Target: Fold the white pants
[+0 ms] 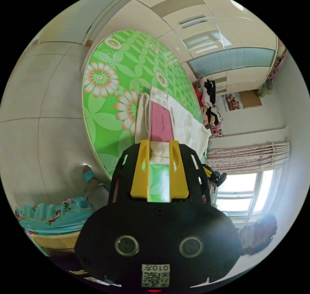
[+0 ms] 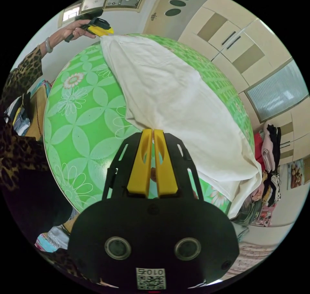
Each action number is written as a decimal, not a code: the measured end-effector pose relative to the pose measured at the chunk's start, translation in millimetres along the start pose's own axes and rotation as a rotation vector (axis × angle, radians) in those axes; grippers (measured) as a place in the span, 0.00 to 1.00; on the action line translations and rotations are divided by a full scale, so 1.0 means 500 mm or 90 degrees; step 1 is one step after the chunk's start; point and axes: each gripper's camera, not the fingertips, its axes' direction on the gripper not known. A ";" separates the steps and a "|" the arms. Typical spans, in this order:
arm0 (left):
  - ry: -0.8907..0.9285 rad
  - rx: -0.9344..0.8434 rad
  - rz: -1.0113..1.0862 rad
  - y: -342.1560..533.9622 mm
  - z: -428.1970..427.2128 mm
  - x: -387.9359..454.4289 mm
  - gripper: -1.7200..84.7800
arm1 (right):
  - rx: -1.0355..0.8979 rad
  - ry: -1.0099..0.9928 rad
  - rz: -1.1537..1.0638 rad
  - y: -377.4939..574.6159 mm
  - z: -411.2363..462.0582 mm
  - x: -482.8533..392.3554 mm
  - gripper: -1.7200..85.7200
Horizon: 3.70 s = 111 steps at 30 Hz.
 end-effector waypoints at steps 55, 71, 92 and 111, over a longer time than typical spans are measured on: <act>-0.341 0.205 0.007 -0.367 -0.241 0.082 0.02 | 0.012 -0.374 0.037 -0.183 0.241 0.142 0.03; -0.190 0.117 -0.217 -0.615 -0.296 -0.073 0.03 | -0.115 -0.720 0.081 -0.407 0.485 0.157 0.05; -0.051 0.200 0.008 -0.646 -0.259 0.155 0.02 | -0.089 -0.161 0.954 0.348 0.312 0.316 0.14; -0.033 -0.194 0.262 -0.586 0.248 0.419 0.02 | -0.143 -0.118 0.875 0.275 0.367 0.125 0.09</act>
